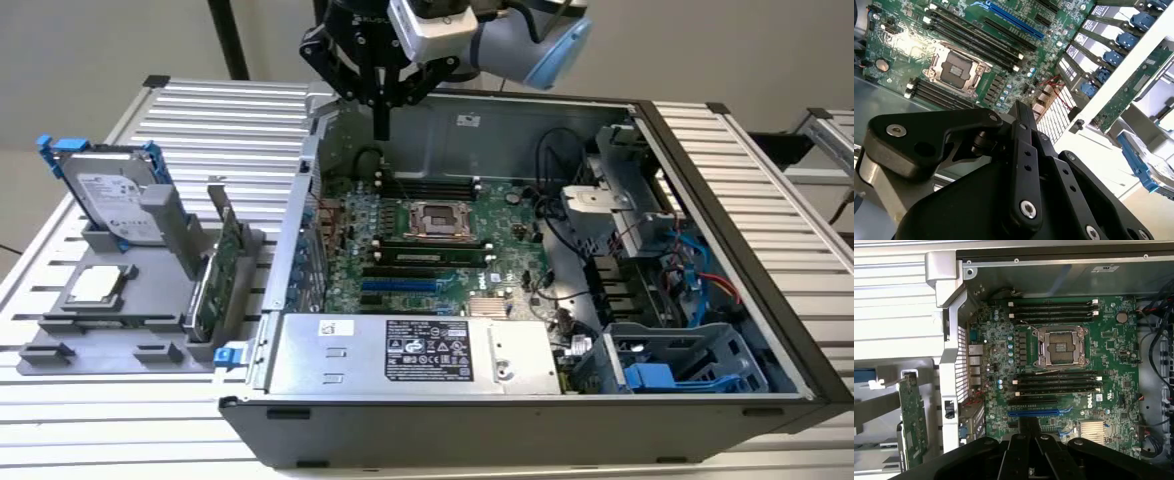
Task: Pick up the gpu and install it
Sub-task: 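Reach for the gpu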
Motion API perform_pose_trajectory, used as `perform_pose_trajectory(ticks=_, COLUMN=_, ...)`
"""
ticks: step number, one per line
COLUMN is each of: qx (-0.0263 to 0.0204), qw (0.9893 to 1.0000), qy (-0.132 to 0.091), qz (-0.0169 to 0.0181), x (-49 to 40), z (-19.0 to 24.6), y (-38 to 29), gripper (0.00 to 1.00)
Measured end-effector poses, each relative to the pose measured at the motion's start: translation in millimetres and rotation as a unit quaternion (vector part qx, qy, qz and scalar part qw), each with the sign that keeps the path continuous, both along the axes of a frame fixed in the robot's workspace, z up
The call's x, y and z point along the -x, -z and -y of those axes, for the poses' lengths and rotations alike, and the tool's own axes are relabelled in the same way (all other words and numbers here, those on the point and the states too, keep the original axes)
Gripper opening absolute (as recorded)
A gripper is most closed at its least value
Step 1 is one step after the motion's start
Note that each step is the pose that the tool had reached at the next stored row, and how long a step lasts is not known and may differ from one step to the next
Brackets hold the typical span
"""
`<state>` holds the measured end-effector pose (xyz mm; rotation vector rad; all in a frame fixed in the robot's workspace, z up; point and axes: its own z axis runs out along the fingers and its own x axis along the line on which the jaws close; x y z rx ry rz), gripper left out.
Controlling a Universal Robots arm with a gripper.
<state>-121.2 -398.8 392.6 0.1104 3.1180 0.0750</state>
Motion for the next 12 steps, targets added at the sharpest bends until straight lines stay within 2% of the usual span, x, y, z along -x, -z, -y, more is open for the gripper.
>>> perform_pose_trajectory(ticks=12, qx=0.0, qw=1.0, qy=0.0, qz=0.0, x=11.8, z=0.0, y=0.0, gripper=0.0)
